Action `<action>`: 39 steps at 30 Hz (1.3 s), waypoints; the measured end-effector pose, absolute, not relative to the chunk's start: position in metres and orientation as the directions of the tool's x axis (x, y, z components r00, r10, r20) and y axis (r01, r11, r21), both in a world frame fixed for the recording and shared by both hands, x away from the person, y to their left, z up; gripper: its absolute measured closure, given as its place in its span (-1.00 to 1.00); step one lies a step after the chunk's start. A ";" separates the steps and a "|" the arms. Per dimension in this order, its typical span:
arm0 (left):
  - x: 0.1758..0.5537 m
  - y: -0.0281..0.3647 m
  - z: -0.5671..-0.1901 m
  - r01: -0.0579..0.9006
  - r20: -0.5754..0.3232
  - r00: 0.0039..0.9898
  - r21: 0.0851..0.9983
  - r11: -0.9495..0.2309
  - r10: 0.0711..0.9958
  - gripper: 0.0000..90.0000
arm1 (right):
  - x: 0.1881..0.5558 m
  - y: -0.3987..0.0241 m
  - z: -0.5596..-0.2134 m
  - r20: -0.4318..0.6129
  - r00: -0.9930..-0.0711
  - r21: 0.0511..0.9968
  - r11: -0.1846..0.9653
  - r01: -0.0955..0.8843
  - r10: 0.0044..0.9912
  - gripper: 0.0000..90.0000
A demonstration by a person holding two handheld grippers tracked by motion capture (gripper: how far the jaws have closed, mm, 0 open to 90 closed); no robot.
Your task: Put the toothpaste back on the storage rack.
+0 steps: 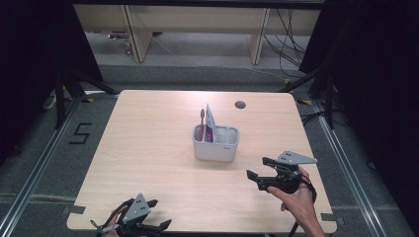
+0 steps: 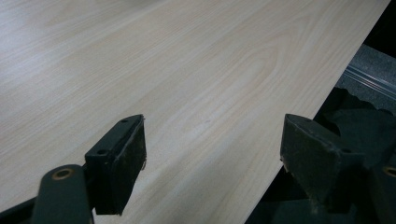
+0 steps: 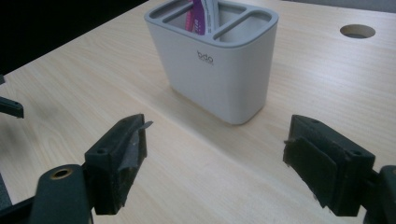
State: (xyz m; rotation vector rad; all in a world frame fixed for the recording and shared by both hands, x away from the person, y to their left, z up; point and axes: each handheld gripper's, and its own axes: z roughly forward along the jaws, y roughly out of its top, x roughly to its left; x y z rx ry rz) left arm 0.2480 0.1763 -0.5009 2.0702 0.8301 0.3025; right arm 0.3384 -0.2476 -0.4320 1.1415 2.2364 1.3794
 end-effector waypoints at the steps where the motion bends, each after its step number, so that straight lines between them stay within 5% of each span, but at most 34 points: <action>1: 0.248 0.177 -0.500 0.445 -0.077 0.753 0.791 -0.419 0.654 -0.51 | 0.337 -0.248 -0.433 0.166 -0.650 0.841 0.238 0.485 0.741 -0.53; 39: 0.248 0.176 -0.501 0.451 -0.093 0.749 0.797 -0.403 0.656 -0.51 | 0.295 -0.272 -0.478 0.220 -0.629 0.807 0.223 0.546 0.746 -0.54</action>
